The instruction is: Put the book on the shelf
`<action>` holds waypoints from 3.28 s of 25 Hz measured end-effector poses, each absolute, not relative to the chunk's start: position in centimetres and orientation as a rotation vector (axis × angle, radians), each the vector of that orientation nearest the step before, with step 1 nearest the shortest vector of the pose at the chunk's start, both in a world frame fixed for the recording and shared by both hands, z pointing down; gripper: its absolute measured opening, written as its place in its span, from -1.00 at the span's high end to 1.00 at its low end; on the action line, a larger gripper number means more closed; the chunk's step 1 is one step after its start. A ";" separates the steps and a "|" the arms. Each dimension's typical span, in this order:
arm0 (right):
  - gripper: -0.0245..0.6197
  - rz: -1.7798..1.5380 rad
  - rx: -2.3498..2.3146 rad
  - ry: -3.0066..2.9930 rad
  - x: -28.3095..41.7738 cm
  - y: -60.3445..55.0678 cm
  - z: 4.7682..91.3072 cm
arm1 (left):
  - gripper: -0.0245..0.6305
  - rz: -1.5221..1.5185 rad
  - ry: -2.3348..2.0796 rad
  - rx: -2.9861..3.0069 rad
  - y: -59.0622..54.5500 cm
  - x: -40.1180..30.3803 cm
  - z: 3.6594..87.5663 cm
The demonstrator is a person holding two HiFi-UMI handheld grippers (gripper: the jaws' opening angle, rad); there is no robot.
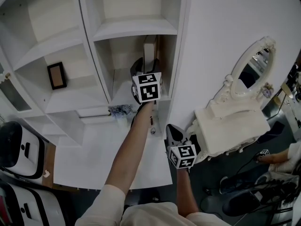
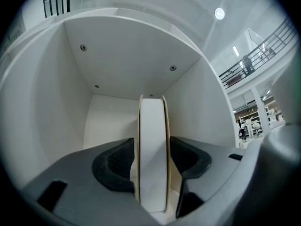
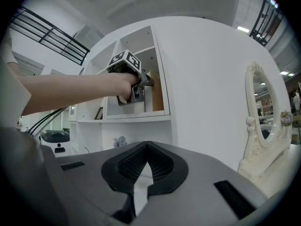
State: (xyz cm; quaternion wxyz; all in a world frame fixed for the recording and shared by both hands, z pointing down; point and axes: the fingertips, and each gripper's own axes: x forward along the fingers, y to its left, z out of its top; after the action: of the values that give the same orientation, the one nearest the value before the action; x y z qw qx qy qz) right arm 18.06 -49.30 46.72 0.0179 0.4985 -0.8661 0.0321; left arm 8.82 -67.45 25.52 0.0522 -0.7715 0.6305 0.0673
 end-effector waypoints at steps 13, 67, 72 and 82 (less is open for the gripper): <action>0.85 0.084 1.584 -2.698 13.9 -44.9 46.0 | 0.19 0.168 1.710 -2.416 -56.7 6.7 25.1; 0.85 0.018 1.562 -2.699 7.6 -38.2 45.1 | 0.87 0.095 1.794 -2.435 -34.3 -6.2 41.8; 0.85 0.022 1.563 -2.693 7.8 -37.9 45.1 | 0.87 0.081 1.777 -2.448 -34.2 -5.8 42.3; 0.85 -0.021 1.535 -2.672 7.6 -37.9 45.1 | 0.87 0.058 1.775 -2.434 -33.9 -5.8 42.7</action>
State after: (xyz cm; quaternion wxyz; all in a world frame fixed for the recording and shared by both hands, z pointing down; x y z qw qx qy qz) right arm 7.61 -37.87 45.07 0.0298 0.4980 -0.8666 -0.0067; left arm -5.75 -33.95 42.69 0.0643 -0.8062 0.5878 0.0193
